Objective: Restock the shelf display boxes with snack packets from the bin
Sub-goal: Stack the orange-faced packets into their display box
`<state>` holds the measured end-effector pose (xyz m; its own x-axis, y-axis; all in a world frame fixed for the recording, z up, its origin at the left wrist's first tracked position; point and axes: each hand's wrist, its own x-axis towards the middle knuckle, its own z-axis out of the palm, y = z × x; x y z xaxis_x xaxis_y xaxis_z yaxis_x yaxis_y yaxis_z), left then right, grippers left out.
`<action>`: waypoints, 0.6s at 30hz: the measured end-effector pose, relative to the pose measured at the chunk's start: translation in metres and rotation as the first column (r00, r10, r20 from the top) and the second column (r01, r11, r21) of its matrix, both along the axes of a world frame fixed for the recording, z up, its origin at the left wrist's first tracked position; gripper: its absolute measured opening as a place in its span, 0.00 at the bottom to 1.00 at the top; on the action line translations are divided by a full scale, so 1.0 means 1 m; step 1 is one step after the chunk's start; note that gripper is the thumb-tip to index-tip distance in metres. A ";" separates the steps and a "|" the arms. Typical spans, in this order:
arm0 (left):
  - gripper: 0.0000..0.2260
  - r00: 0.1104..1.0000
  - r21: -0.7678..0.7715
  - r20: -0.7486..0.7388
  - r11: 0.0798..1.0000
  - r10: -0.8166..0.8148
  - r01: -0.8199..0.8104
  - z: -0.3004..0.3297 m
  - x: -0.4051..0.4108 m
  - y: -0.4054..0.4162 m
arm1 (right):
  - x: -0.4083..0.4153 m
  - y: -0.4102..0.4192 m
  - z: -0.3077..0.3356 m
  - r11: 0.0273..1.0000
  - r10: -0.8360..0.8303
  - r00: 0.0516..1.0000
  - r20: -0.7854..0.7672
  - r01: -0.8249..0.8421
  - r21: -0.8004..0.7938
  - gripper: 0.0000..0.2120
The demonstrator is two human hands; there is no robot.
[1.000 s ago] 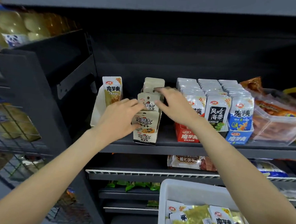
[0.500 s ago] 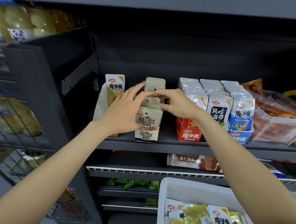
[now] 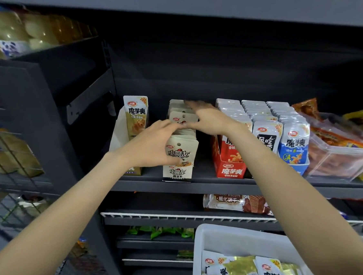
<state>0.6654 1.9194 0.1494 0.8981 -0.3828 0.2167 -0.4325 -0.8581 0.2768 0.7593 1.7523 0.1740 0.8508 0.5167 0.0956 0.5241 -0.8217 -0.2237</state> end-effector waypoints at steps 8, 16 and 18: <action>0.28 0.989 -0.222 0.145 0.975 0.006 0.027 -0.013 0.002 0.000 | -0.011 -0.009 0.002 0.938 0.073 0.995 0.061 -0.089 0.336 0.11; 0.48 0.966 -0.848 -0.259 0.479 0.002 -0.228 -0.032 0.008 -0.012 | -0.078 -0.006 -0.031 0.455 0.240 0.900 -0.365 0.228 0.861 0.31; 0.43 0.940 -0.905 -0.336 0.297 -0.062 -0.304 -0.033 0.012 -0.021 | -0.085 0.001 -0.044 0.448 0.270 0.895 -0.356 0.210 0.869 0.30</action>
